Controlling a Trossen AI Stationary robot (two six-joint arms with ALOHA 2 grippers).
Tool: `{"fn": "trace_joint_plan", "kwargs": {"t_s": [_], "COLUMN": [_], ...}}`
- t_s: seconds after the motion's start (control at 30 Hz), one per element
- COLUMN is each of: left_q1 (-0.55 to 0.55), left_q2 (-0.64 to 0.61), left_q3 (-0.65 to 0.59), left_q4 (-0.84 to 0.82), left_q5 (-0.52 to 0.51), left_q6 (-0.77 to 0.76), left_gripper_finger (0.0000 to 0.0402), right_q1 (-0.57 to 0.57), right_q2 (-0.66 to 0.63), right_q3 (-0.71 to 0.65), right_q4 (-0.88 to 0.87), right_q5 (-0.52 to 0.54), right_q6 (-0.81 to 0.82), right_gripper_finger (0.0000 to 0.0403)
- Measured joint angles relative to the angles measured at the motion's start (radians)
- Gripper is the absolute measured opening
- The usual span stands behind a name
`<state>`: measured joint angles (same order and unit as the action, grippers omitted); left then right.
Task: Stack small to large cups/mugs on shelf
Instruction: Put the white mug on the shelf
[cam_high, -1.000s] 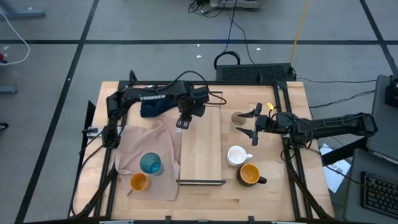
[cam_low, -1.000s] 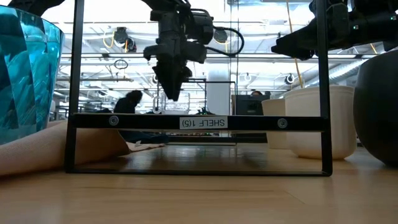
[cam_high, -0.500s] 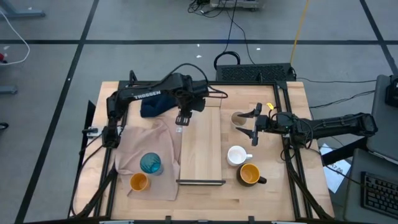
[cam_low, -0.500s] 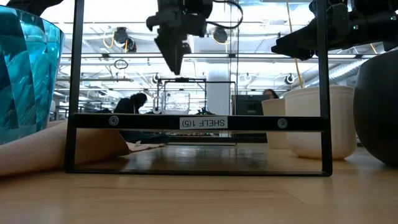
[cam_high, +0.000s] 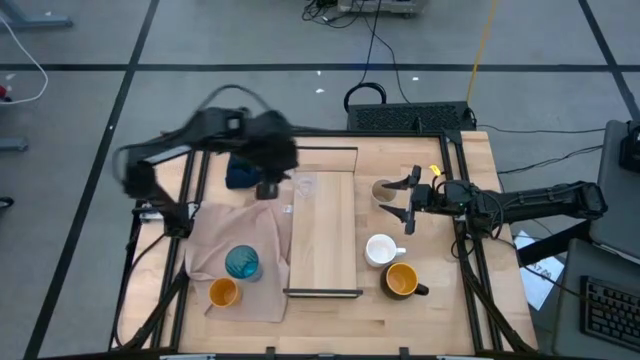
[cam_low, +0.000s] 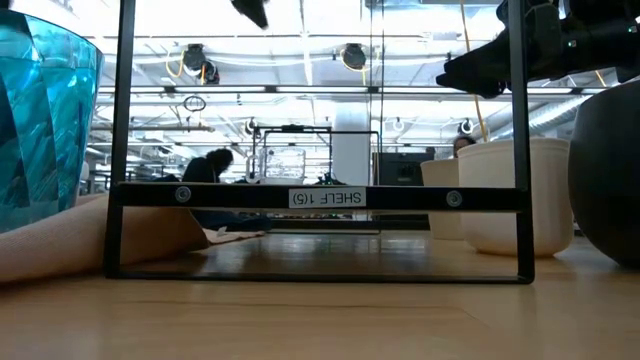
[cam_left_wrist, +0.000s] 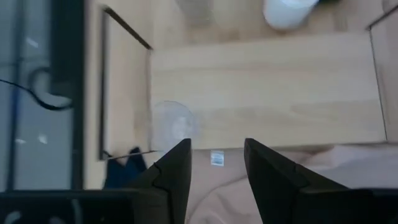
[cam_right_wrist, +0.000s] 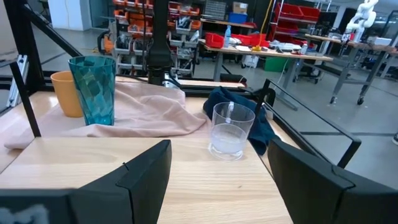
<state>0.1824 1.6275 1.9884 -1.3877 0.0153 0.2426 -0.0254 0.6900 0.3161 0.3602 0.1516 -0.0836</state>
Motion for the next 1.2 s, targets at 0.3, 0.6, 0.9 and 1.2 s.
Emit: {"fn": "trace_joint_plan", "kwargs": {"t_s": [0.3,0.6,0.9,1.2], "left_q1": [-0.178,-0.357,-0.470,-0.545], "left_q2": [-0.441,-0.810,-1.117,-1.260], "left_q3": [-0.385,-0.867,-1.286,-1.563], "left_q4": [0.200,0.468,0.848,1.123], "left_q5": [-0.277,-0.440,-0.476,-0.469], "left_q6": [-0.209,-0.358,-0.374,-0.379], "left_gripper_finger": [0.0150,0.0150,0.0149,0.0150], "right_q1": [0.001,0.001,0.001,0.001], "right_q2": [0.000,0.000,0.000,0.000], "right_q3": [0.000,0.000,0.000,0.000], "right_q4": [0.000,0.001,0.001,0.001], "right_q5": [0.000,0.000,0.000,0.000], "right_q6": [-0.004,0.014,0.019,0.042], "right_gripper_finger": [0.0260,0.0260,0.0260,0.0260]}}
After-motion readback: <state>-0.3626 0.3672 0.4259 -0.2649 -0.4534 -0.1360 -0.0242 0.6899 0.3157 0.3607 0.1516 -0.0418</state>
